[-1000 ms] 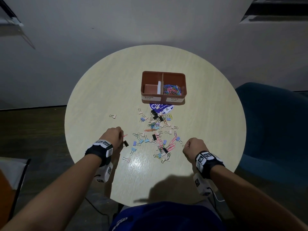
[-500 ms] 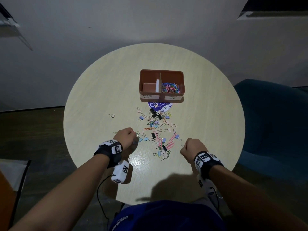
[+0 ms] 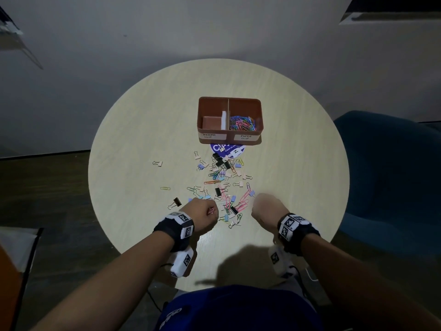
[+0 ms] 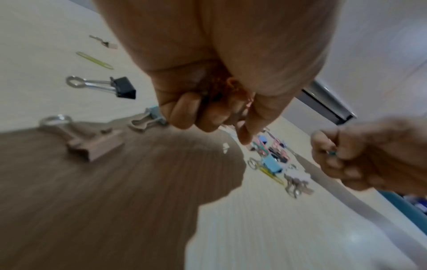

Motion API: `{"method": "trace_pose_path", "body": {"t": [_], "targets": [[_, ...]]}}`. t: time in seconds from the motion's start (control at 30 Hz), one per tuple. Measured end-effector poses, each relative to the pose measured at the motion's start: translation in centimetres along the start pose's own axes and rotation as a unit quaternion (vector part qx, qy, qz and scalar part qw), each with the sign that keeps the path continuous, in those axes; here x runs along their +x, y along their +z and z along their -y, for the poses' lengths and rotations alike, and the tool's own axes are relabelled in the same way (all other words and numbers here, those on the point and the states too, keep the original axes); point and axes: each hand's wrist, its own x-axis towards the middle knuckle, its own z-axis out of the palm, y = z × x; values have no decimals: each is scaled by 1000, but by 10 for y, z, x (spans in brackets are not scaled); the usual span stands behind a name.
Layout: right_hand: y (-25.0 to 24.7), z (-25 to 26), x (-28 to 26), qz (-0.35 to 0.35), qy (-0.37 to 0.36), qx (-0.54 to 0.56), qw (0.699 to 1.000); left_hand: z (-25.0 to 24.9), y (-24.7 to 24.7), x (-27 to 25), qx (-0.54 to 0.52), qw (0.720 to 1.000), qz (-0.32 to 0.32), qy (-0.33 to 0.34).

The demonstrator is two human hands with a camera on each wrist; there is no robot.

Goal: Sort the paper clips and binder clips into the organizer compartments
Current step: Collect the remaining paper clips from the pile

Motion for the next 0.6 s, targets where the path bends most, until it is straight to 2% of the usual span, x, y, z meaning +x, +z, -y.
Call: {"method": "trace_pose_path", "body": {"t": [0.1,0.2,0.27,0.37,0.6], "targets": [[5,-1,-3,41,0,58,997,-4,10,2,41,999,13,17],[8,-1,-6,61,30,145,987,-7,16,6,70,997,-3,18],[8,-2,-5,57,16,99,993,-9,20,9,99,995,-7,26],[7,-1,-9,37,-16,-81,996,-11,25,12,150,988,-4,43],[26,2,-12,105,-80,-151,980,3,20,4,165,986,-3,39]]}}
